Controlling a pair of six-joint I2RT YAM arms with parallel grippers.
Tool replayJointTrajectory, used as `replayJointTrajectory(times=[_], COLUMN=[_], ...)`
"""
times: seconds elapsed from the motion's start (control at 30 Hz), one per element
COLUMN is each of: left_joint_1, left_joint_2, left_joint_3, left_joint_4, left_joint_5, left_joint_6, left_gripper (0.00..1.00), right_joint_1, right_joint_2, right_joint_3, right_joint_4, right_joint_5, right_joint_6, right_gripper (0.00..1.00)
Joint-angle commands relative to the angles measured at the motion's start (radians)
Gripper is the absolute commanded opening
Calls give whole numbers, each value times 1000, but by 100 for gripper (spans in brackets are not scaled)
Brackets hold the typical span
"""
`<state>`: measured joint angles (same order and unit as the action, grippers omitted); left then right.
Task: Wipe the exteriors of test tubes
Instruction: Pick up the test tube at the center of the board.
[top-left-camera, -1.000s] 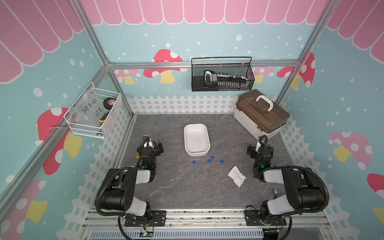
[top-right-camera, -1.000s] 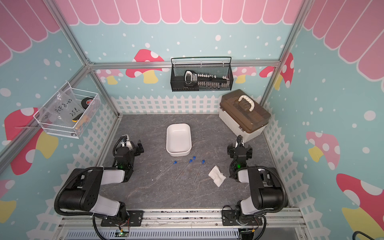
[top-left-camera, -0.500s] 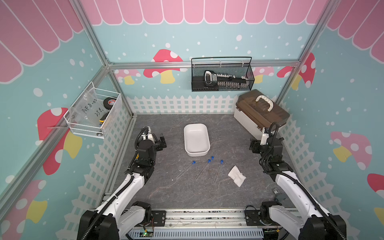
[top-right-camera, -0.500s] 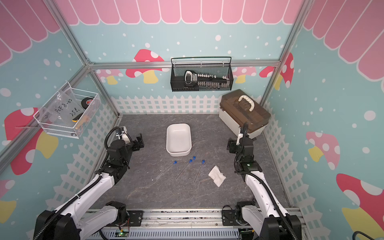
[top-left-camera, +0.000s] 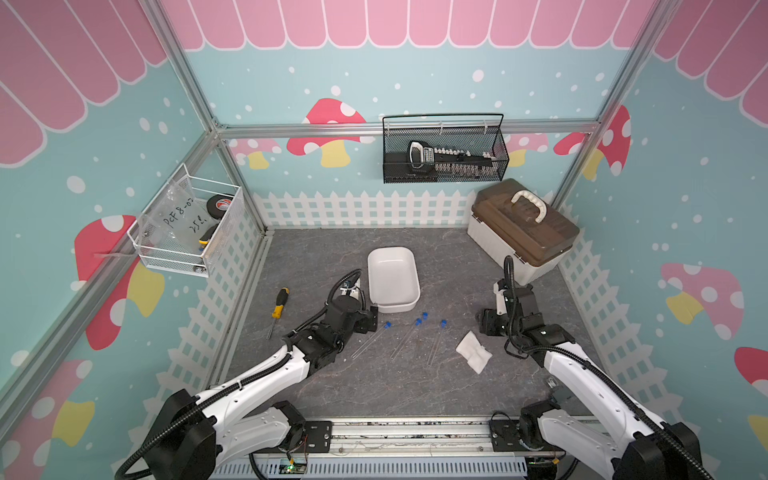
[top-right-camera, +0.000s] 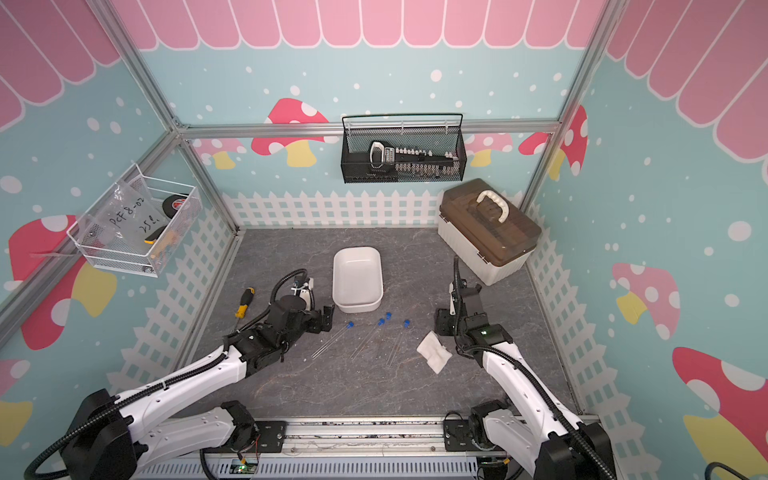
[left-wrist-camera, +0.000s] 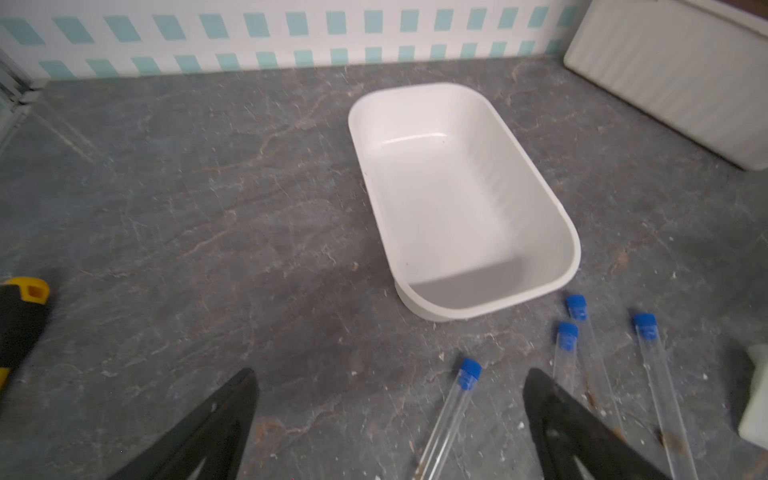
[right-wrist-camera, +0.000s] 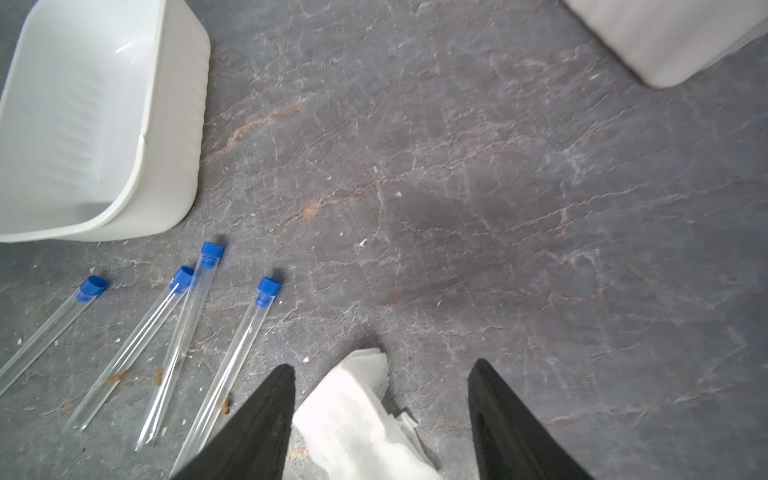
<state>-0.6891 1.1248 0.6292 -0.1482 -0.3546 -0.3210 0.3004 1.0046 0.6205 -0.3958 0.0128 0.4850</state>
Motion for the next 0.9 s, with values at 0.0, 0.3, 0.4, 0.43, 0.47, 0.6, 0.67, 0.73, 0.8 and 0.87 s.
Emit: replayJointTrajectory(times=[0.0,0.3,0.4,0.43,0.47,0.6,0.67,0.73,0.8,0.87], left_joint_1=[-39,-59,-59,-59,-59,-69,-72,-72,-72,-73], left_joint_2=[33,81,110,120,129,151,150,148,148,145], left_joint_3=[6,22,39,41,40,28,23,23,25,27], left_joint_4=[-93,-219,-279,-295,-302,-319,-330,-341,-348,-364], left_joint_5=[9,5,-1,9,26,80,77,82,96,118], left_joint_6=[-82,-130,-155,-166,-175,-193,-194,-189,-180,-167], left_gripper=[99,98,97,95,93,89,89,89,89,89], right_joint_1=[33,75,77,77,77,77,79,85,89,96], right_joint_2=[-2,27,25,25,25,35,40,44,46,42], right_joint_3=[-48,-83,-81,-80,-78,-63,-54,-41,-28,-14], right_joint_4=[-46,-41,-40,-38,-38,-43,-44,-50,-61,-70], right_joint_5=[-1,-8,-7,-7,-7,-18,-36,-60,-76,-86], right_joint_6=[86,142,155,160,163,173,173,168,168,174], right_gripper=[65,60,60,60,60,59,57,57,56,55])
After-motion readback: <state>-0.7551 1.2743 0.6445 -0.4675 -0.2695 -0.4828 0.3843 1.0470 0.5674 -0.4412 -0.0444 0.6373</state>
